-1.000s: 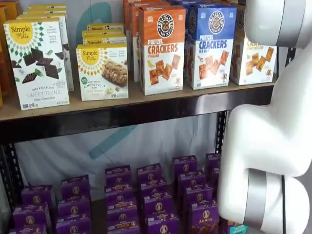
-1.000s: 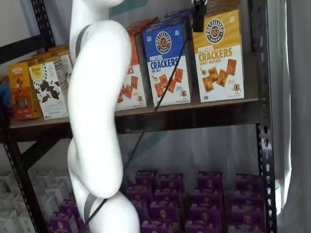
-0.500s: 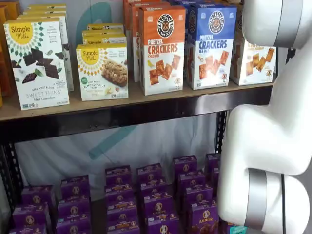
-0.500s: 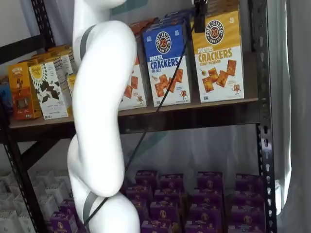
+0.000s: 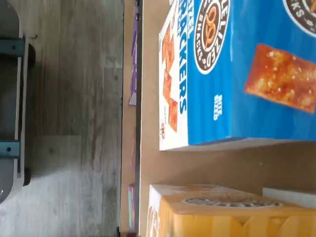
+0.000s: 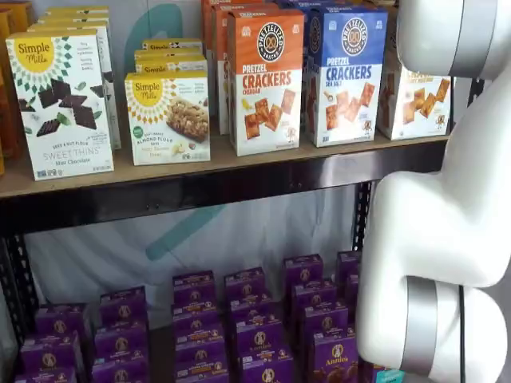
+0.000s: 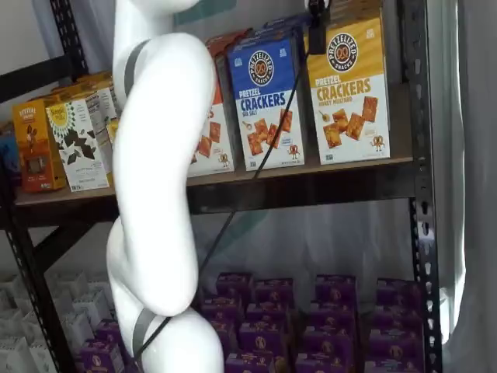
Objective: Retrieve the yellow and white box located on the top shelf, the sixth one from the left
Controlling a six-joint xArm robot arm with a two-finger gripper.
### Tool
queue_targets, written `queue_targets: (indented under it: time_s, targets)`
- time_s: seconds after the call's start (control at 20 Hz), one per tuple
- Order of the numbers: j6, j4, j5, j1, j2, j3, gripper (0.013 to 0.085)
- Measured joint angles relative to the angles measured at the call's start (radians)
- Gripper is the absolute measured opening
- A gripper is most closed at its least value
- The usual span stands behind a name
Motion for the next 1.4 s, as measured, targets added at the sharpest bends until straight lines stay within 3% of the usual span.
queue_targets:
  time_s: [0.9,1.1,1.4]
  targets:
    - [-0.017,-0.020,-0.051,0.000,-0.034,0.072,0.0850]
    - [-0.017,-0.018,-0.051,0.000,-0.031,0.069,0.0730]
    - [-0.015,-0.019,-0.055,0.002,-0.030,0.071,0.0730]
